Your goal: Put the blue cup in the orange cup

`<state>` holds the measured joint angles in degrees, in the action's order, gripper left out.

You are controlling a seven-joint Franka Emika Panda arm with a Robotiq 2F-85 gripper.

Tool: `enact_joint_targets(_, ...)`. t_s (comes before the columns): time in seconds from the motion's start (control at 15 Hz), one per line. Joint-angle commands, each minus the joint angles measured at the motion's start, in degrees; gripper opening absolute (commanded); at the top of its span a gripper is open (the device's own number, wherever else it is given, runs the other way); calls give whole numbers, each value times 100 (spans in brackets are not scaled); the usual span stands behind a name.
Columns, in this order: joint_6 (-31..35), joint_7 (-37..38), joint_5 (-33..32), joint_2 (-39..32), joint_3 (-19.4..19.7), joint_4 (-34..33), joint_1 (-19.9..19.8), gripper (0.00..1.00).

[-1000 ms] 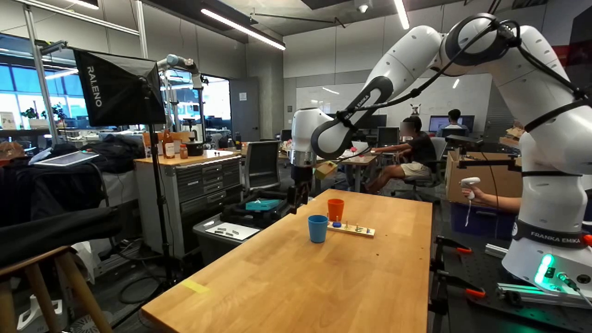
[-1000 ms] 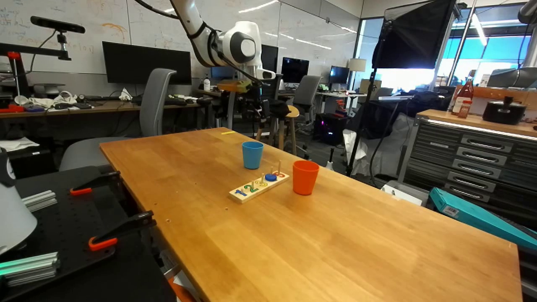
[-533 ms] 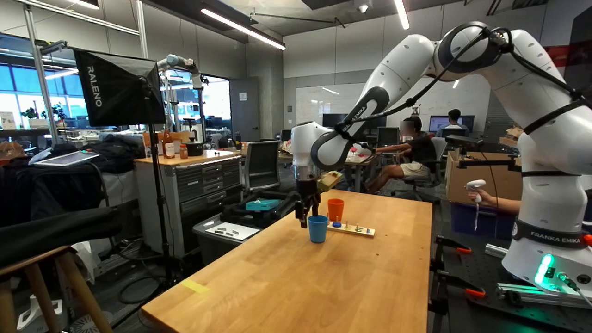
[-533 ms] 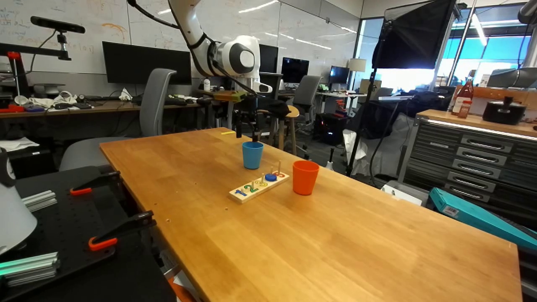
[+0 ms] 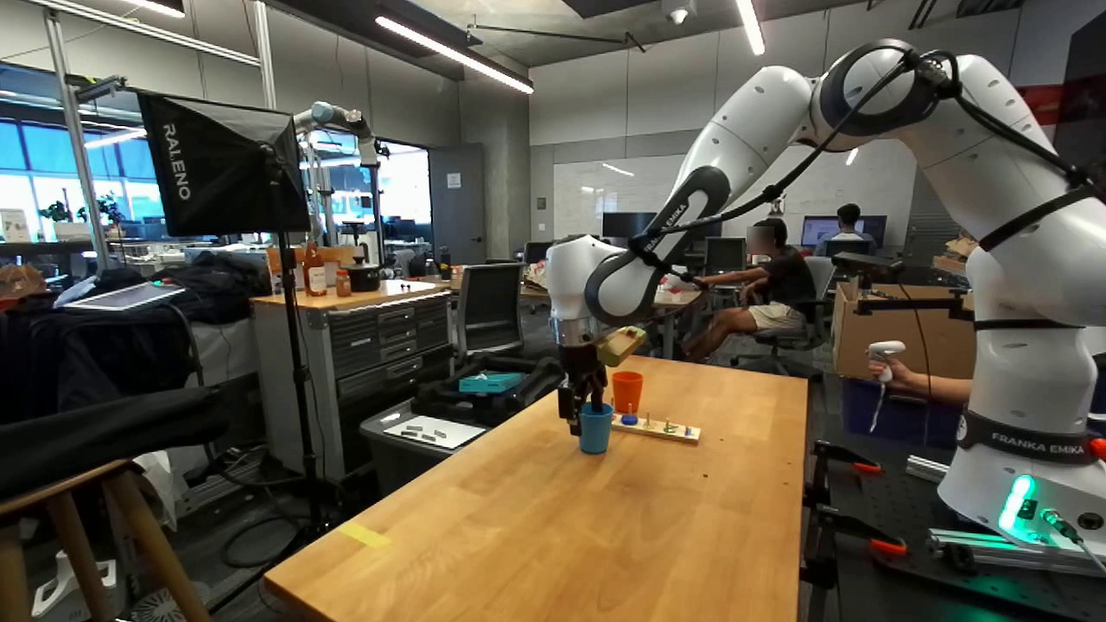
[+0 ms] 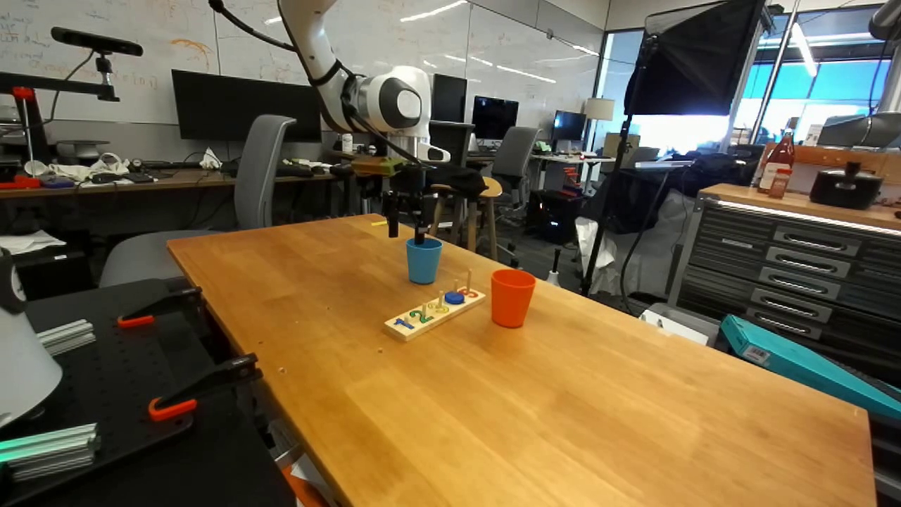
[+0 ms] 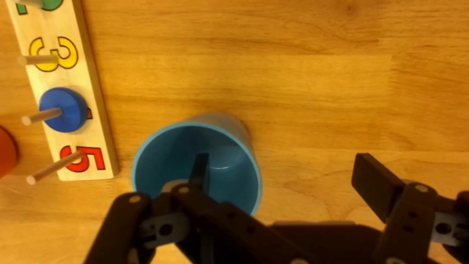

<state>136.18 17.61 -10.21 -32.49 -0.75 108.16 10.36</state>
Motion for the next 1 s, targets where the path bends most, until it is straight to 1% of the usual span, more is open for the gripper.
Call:
enact_joint_targets(0.0, 181, 115, 37, 50, 91, 100, 107, 74)
enact_joint_targets(0.13, 185, 146, 64, 59, 90, 99, 104, 58)
enact_joint_targets(0.2, 207, 168, 58, 74, 99, 107, 105, 49)
enact_joint_targets(0.33, 206, 206, 63, 80, 118, 86, 93, 35)
enact_joint_targets(0.6, 207, 268, 94, 101, 178, 69, 37, 5)
enact_joint_targets(0.67, 194, 284, 106, 108, 200, 68, 20, 0)
enact_joint_targets(0.93, 81, 347, 237, 164, 276, 13, -95, 1)
